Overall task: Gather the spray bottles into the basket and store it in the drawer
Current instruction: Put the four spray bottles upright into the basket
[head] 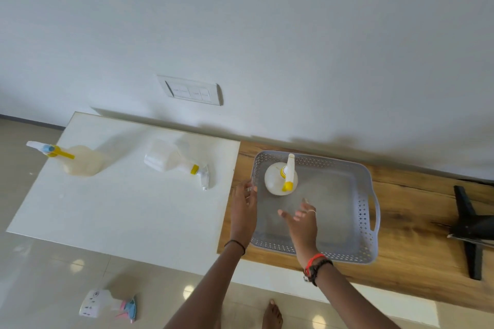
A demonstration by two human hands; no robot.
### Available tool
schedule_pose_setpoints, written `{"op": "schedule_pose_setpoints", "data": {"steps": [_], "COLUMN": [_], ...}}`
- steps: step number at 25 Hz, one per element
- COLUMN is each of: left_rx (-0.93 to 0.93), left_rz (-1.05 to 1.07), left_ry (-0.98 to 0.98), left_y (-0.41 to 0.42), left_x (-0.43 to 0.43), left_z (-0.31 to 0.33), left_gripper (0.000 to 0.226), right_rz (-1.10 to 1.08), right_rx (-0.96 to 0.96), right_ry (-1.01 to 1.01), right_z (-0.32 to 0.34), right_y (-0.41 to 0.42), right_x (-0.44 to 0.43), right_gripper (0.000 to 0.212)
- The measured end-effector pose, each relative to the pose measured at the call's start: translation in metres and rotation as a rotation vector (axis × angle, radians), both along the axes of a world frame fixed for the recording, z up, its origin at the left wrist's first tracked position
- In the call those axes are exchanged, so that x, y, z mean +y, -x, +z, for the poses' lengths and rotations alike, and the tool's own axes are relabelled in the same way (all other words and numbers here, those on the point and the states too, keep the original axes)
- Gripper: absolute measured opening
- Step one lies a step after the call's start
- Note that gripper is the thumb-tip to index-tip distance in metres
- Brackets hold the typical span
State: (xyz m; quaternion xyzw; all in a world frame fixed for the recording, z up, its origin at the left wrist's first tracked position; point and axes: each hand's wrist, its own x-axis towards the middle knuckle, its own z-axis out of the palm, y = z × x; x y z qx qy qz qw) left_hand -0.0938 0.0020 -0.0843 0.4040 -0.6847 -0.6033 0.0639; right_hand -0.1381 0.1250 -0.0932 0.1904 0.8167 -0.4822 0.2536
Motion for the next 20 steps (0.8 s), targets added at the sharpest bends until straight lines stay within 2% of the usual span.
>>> {"op": "schedule_pose_setpoints", "data": {"steps": [3,7,11,14,20], "left_rx": [0.030,-0.055,-0.221,-0.287,-0.497], "left_rz": [0.086,0.109,-0.047,-0.272,-0.811], "left_ry": [0.106,0.310,0.589,0.797,1.127], "left_y": [-0.028,-0.062,-0.085,-0.085,-0.058], "left_x": [-0.037,-0.110,-0.186,-0.237,-0.297], "left_z": [0.006,0.004,-0.004,-0.016,-0.043], "left_gripper": [0.024,0.030,0.037,0.050,0.099], "right_rz": [-0.008,0.113,0.271,0.408,0.738], "right_rx": [-0.052,-0.059,0.054,0.099,0.059], "right_ry": [0.042,0.067,0.066,0.028,-0.046], "right_z": [0.013,0.020,0.017,0.001,-0.041], "right_y": [-0.040,-0.059,-0.041,-0.020,0.000], "right_x": [-0.018,-0.073,-0.153,-0.207,-0.266], "right_gripper": [0.042,0.027,0.011,0.019,0.044]}}
